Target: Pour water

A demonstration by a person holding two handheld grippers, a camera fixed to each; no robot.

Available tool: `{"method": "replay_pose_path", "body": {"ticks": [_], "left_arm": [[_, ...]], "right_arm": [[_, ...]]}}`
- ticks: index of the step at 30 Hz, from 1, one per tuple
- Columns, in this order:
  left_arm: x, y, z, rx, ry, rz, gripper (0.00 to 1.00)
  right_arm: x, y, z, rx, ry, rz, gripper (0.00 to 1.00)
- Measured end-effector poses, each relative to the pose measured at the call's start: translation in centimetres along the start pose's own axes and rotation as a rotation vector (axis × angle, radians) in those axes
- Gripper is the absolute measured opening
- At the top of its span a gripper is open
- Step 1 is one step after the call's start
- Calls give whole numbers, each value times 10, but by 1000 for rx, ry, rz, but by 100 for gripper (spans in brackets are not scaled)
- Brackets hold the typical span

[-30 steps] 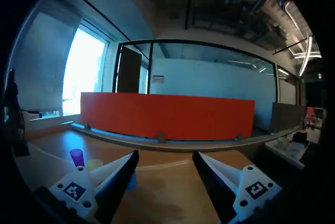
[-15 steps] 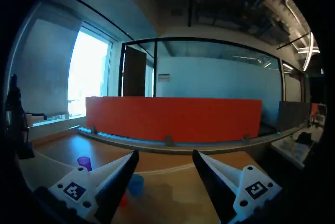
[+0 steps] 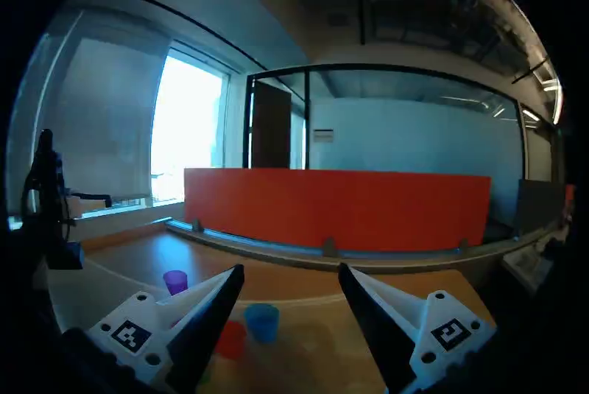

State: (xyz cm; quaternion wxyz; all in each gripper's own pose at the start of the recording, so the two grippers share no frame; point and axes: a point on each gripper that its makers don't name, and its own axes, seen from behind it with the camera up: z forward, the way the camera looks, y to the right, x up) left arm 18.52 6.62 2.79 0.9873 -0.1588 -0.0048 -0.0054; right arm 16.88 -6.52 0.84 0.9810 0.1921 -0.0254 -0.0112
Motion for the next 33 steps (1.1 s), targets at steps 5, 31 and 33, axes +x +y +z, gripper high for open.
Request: {"method": "replay_pose_path", "body": {"ticks": [5,31,33], "left_arm": [[5,17,2,-74,17,-1,90],[-7,93,1,-412,-15,11,90],[-15,101,-1,-445,-31,19,90]], "right_arm": [[2,-14,-2,81,-2,1,99],[-3,-34,-5,243,-42,-54,99],[-5,-34,-5,247,-52,-59,99]]}}
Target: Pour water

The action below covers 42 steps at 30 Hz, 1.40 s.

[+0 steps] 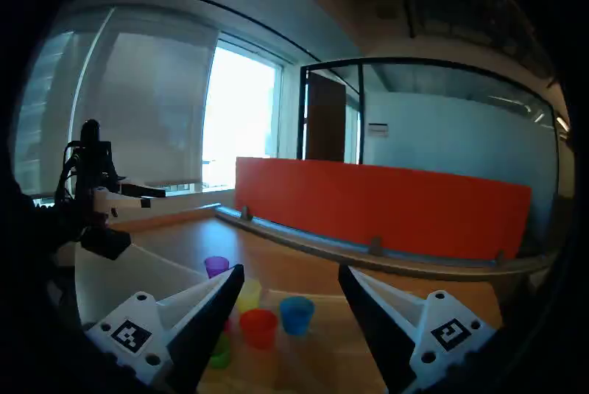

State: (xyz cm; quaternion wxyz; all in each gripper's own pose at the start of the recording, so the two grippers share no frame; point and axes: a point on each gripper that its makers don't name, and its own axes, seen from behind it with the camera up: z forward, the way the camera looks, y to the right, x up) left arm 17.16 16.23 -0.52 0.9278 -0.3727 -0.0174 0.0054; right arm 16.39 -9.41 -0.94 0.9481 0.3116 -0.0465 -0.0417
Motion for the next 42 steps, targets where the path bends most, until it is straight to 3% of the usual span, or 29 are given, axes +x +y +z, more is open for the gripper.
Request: {"method": "replay_pose_path", "body": {"ticks": [8,14,27,42], "left_arm": [[-37,31,5,-118,-104,48,90],[-60,47,9,-189,-177,73,90],[-91,71,17,-306,-281,99,90],[-146,98,27,-384,-405,154,91]], "right_arm": [[-4,2,-1,2,-33,-18,99],[-6,1,0,10,-46,-29,99],[-14,3,3,12,-63,-38,99],[-31,5,10,24,-80,-53,99]]}}
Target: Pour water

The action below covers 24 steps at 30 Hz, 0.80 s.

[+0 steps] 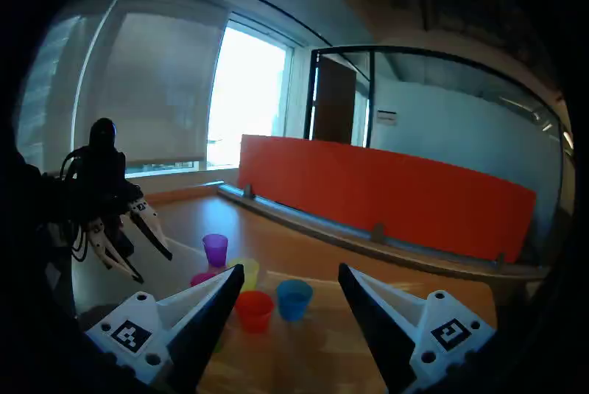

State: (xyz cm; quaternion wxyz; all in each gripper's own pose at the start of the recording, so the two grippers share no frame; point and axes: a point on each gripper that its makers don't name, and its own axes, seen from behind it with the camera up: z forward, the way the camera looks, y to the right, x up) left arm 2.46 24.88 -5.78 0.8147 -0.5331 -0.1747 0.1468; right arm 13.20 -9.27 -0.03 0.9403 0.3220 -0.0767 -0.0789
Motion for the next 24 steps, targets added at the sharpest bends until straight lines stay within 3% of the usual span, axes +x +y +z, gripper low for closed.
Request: {"method": "replay_pose_path", "body": {"ticks": [9,24], "left_arm": [[-23,11,27,-44,-62,5,91],[-57,15,74,-62,-132,4,91]], "right_arm": [[-6,4,1,-1,-4,-4,99],[-18,16,6,-7,-14,7,99]]}}
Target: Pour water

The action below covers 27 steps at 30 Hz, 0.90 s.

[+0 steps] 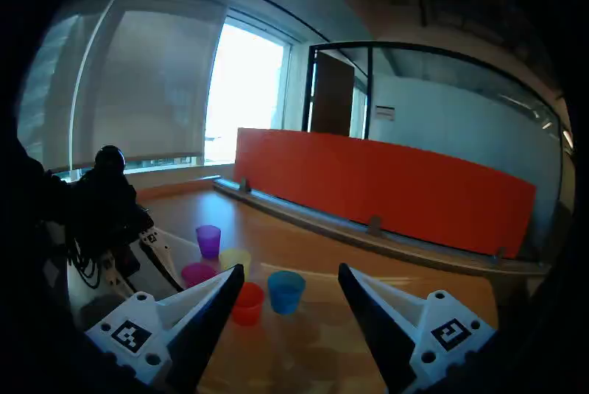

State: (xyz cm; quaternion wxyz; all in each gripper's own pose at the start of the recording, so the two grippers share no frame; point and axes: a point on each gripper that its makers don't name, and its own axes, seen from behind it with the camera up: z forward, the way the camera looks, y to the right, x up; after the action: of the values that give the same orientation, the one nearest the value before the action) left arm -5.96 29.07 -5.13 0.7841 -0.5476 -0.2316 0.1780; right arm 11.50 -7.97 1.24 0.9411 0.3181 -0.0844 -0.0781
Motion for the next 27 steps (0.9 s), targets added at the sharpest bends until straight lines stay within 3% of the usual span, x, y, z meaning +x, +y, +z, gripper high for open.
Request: {"method": "replay_pose_path", "body": {"ticks": [15,27], "left_arm": [[0,2,33,-27,4,-16,91],[8,5,47,-39,27,-5,90]], "right_arm": [[-13,12,4,-8,-12,19,99],[-17,18,5,-14,-19,14,99]]}}
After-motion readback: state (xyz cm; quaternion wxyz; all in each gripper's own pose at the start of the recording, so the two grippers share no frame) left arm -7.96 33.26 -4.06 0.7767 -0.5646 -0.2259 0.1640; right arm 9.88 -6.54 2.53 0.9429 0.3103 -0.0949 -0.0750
